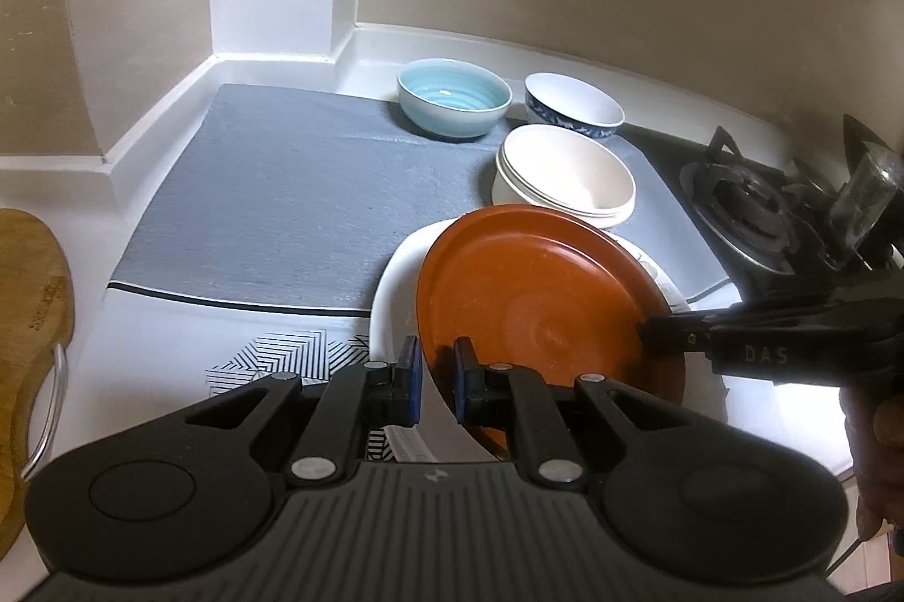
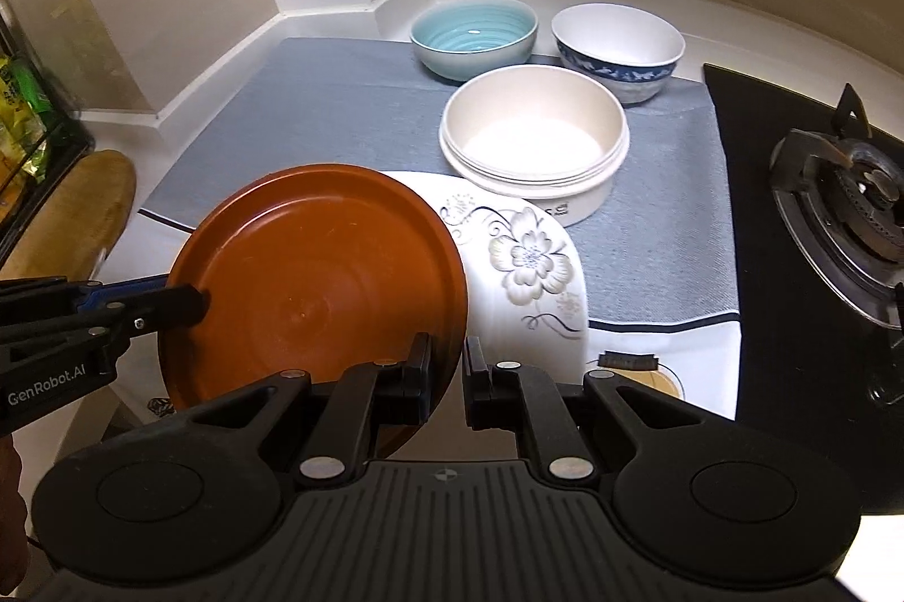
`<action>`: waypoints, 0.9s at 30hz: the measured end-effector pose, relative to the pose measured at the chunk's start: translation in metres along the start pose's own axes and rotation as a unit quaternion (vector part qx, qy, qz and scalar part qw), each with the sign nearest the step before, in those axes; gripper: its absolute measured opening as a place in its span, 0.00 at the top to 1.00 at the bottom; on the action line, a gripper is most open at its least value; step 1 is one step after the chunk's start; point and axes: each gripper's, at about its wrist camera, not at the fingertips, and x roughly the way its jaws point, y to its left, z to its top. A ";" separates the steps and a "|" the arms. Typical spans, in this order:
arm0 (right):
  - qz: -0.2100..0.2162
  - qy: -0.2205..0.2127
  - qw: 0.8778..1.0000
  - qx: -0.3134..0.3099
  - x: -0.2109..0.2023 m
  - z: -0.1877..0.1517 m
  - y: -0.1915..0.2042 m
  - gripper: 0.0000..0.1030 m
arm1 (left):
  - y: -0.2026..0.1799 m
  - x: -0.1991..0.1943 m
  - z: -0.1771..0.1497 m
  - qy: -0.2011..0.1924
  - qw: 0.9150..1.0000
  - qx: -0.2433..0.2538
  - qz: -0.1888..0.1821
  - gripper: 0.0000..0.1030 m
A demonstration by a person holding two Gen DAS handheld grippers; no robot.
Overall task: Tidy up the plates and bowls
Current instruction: 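Carry the terracotta plate with both grippers over the white flower plate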
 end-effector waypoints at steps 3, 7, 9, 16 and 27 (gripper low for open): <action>-0.003 0.004 1.000 0.004 0.000 -0.001 -0.004 0.89 | 0.000 0.002 0.001 0.005 1.000 -0.001 -0.003 0.89; -0.006 0.008 1.000 0.003 0.002 -0.002 -0.005 0.89 | -0.001 0.004 0.002 0.005 1.000 -0.003 -0.004 0.89; -0.007 0.010 1.000 0.001 0.003 -0.001 -0.005 0.89 | 0.000 0.005 0.002 0.006 1.000 -0.003 -0.004 0.89; -0.014 0.011 1.000 -0.003 0.003 0.001 -0.005 0.89 | -0.001 0.011 0.003 0.010 1.000 -0.002 -0.006 0.89; -0.022 0.023 1.000 -0.001 0.007 0.000 -0.009 0.89 | -0.005 0.026 -0.003 0.033 0.999 0.004 -0.008 0.89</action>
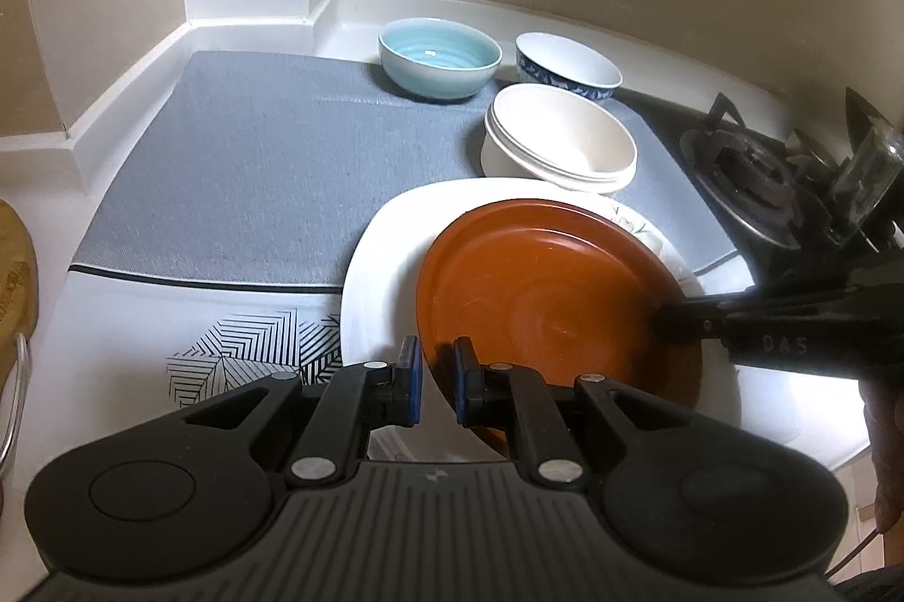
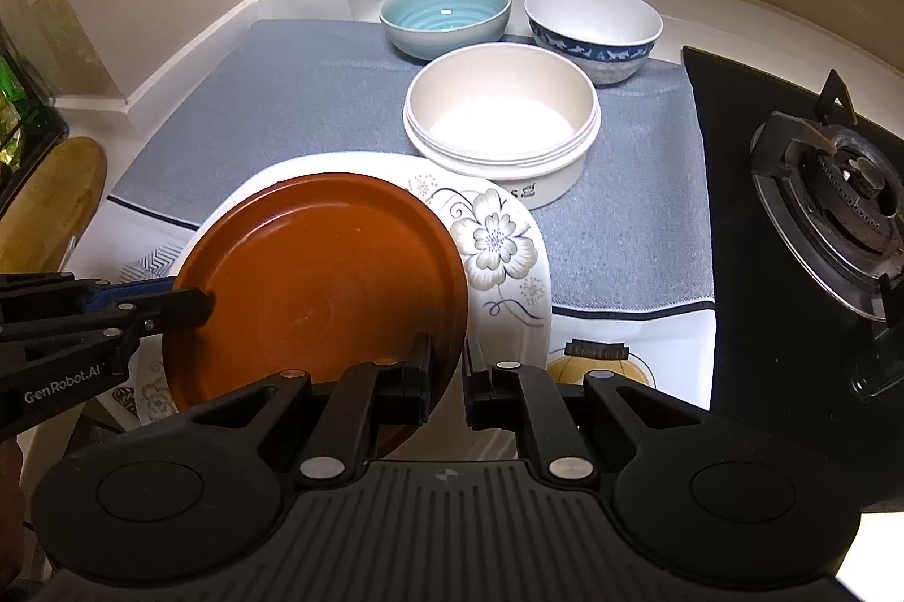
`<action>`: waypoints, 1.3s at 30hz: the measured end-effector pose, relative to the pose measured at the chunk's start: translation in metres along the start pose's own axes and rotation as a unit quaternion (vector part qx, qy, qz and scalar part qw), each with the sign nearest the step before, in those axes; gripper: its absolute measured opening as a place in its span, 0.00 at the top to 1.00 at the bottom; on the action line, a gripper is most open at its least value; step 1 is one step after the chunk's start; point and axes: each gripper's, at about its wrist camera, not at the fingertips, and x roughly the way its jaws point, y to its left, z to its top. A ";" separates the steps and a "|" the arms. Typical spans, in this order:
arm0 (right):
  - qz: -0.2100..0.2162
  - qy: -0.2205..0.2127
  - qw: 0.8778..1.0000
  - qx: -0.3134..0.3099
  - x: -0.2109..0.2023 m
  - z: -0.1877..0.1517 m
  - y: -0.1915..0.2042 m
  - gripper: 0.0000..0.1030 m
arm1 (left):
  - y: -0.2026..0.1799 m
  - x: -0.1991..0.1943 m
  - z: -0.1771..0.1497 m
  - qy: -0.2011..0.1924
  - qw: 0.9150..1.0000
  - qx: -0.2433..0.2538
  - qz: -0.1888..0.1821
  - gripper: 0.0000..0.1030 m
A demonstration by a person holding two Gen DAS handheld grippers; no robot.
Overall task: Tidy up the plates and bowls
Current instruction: 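Carry the terracotta plate with both grippers over the white flower plate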
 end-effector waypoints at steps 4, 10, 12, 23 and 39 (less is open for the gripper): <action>-0.003 0.008 1.000 -0.003 0.003 0.000 0.000 0.89 | 0.000 0.003 -0.001 0.003 1.000 -0.002 0.000 0.89; -0.005 0.017 1.000 -0.013 0.007 0.001 0.001 0.88 | 0.001 0.006 0.000 0.007 1.000 -0.004 0.004 0.89; -0.004 0.018 1.000 -0.016 0.008 0.002 0.001 0.88 | 0.001 0.007 0.000 0.009 1.000 -0.005 0.007 0.89; -0.005 0.024 0.999 -0.025 0.011 0.004 0.003 0.88 | -0.001 0.014 0.002 0.021 1.000 -0.003 0.013 0.89; -0.005 0.026 0.999 -0.027 0.011 0.004 0.004 0.88 | 0.000 0.015 -0.001 0.025 1.000 -0.007 0.015 0.89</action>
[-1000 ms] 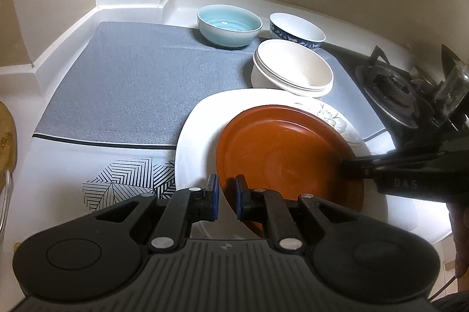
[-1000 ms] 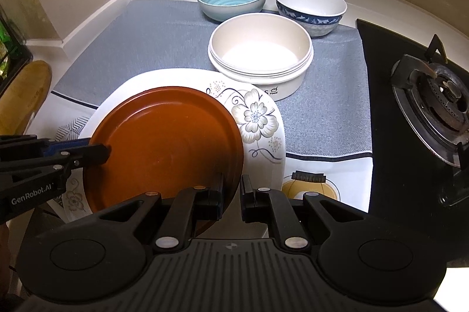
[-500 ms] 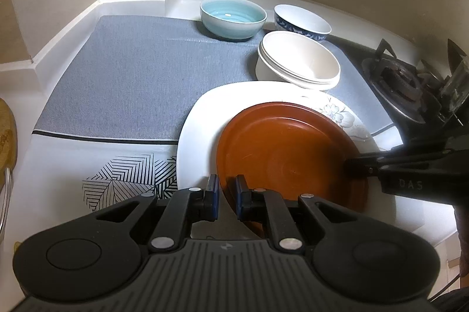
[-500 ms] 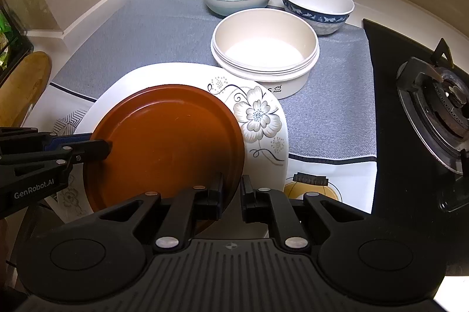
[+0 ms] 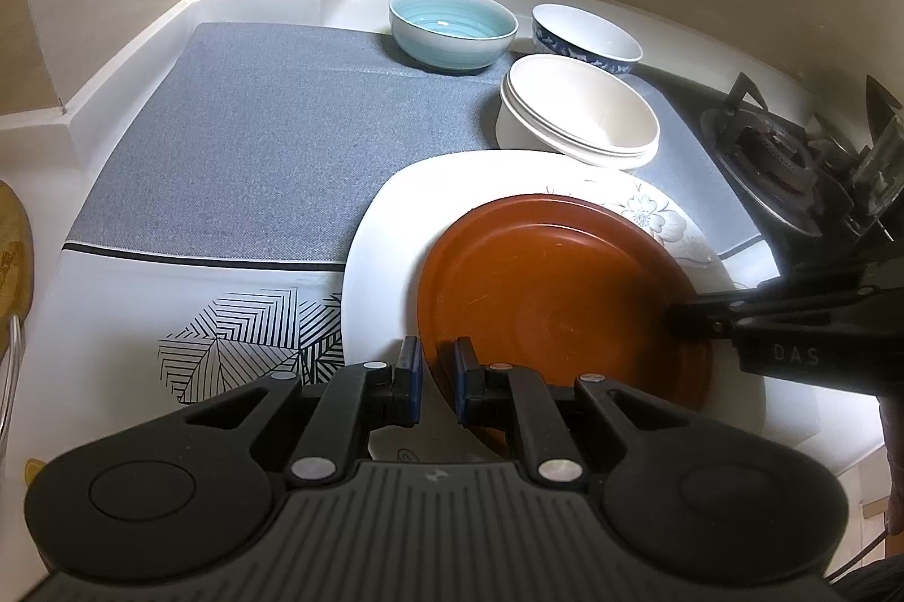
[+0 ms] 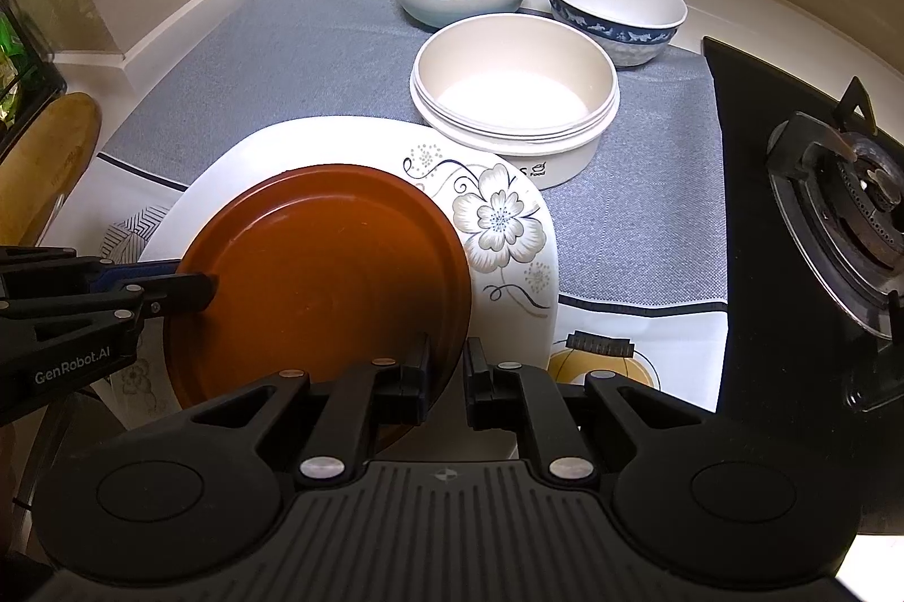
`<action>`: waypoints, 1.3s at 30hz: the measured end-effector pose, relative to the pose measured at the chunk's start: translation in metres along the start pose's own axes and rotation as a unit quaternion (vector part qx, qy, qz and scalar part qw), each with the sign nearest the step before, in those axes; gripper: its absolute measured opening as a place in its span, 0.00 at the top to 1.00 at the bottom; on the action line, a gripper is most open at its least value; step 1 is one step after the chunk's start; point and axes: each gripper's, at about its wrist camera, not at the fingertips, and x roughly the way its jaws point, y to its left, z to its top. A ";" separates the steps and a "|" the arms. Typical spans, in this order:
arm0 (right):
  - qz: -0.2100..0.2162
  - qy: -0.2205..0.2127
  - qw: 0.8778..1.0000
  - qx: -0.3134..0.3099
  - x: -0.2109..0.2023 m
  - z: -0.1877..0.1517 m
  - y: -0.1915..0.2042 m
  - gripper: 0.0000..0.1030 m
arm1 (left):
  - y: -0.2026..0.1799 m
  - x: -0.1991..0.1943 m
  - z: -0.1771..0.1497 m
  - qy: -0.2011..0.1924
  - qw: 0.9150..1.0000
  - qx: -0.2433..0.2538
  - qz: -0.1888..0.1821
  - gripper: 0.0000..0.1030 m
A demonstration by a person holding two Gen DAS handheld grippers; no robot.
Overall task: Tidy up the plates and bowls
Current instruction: 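Carry the terracotta plate with both grippers over the white flower plate, then lower the terracotta plate flat onto the white flower plate with both grippers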
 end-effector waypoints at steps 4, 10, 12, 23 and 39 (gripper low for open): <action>-0.002 0.001 1.000 0.000 0.000 0.000 0.000 0.88 | 0.000 0.000 0.000 0.000 1.000 0.001 0.001 0.88; -0.005 0.001 1.000 0.002 0.000 0.000 0.001 0.88 | 0.000 -0.001 0.001 0.000 1.000 0.001 0.003 0.88; -0.005 0.001 1.000 0.002 0.000 0.000 0.001 0.88 | 0.000 -0.001 0.000 0.000 1.000 0.001 0.003 0.88; -0.018 -0.007 1.000 0.012 -0.002 0.001 -0.002 0.85 | 0.004 -0.003 0.001 -0.003 1.000 -0.005 0.003 0.86; -0.030 -0.051 0.997 0.039 -0.015 0.001 -0.019 0.79 | 0.010 -0.012 0.002 -0.024 0.999 -0.019 0.013 0.80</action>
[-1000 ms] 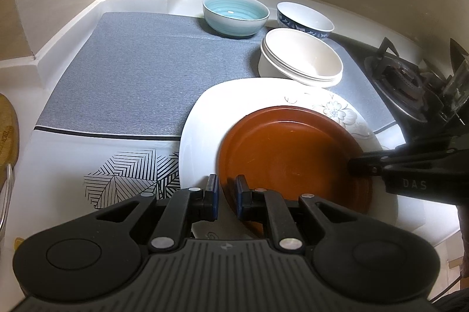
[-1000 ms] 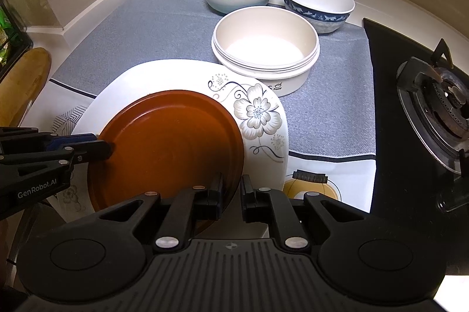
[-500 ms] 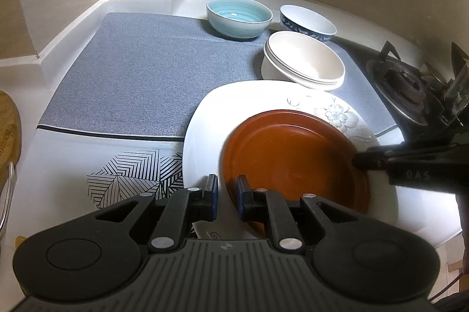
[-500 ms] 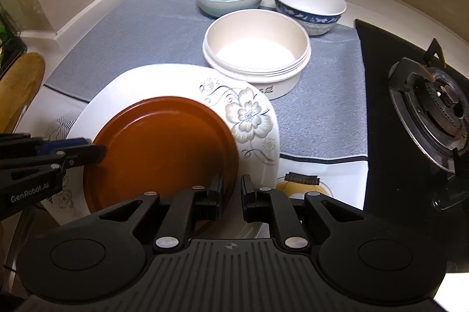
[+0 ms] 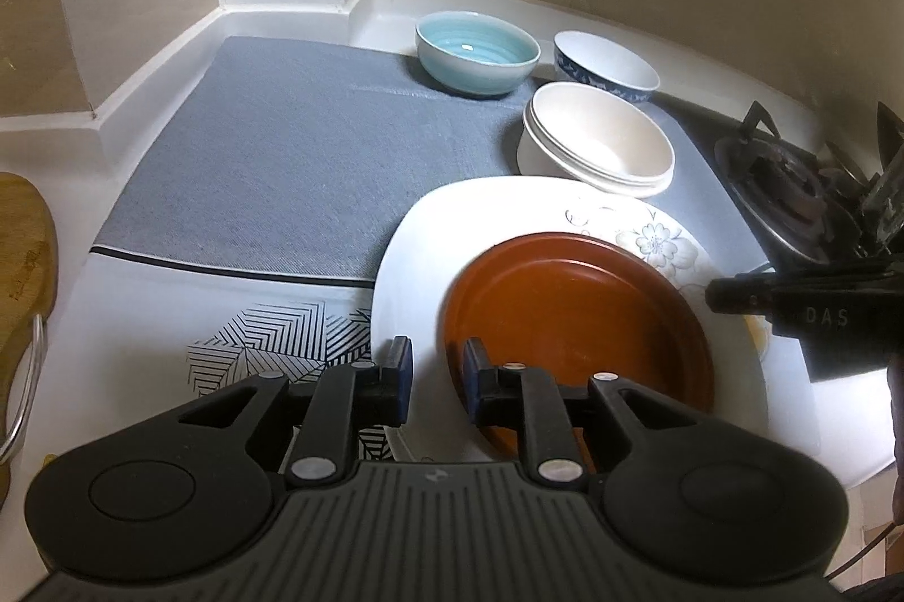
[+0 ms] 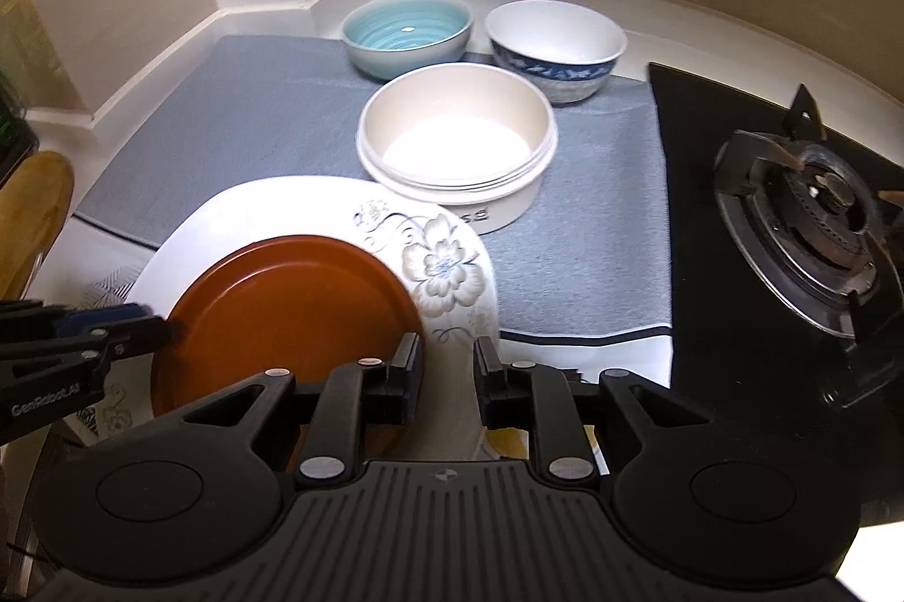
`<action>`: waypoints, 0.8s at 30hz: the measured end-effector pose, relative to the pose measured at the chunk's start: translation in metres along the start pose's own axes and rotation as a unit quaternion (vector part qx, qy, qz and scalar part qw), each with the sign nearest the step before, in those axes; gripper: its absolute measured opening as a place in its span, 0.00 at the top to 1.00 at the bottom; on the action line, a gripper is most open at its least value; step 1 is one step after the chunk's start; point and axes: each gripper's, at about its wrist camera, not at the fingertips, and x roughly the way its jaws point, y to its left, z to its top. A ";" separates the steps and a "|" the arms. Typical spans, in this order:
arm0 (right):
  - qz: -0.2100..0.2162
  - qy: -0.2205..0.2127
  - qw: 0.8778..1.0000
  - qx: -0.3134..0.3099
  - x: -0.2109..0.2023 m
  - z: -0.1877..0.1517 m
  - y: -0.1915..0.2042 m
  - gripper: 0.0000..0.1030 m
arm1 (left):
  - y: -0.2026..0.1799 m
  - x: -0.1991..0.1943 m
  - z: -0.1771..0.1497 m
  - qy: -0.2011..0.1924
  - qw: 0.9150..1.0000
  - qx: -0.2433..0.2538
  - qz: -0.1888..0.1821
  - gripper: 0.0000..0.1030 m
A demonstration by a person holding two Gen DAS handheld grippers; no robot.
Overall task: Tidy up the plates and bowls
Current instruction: 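Lower the terracotta plate flat onto the white flower plate with both grippers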
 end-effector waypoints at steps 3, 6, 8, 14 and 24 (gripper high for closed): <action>-0.009 -0.002 1.000 0.004 0.000 -0.001 -0.003 0.79 | 0.003 -0.005 0.000 -0.011 1.000 -0.008 0.004 0.80; -0.013 0.000 1.000 0.009 0.001 -0.002 -0.006 0.79 | 0.007 -0.009 0.001 -0.023 1.000 -0.017 0.011 0.80; -0.016 0.003 1.000 0.014 0.002 -0.003 -0.008 0.79 | 0.009 -0.011 0.001 -0.027 0.999 -0.023 0.017 0.79; -0.008 0.033 0.999 0.028 0.012 -0.009 -0.013 0.74 | 0.014 -0.008 -0.005 -0.013 0.999 -0.030 0.026 0.77; 0.013 0.045 0.999 0.027 0.020 -0.010 -0.011 0.71 | 0.025 -0.004 -0.012 0.009 0.998 -0.060 0.015 0.72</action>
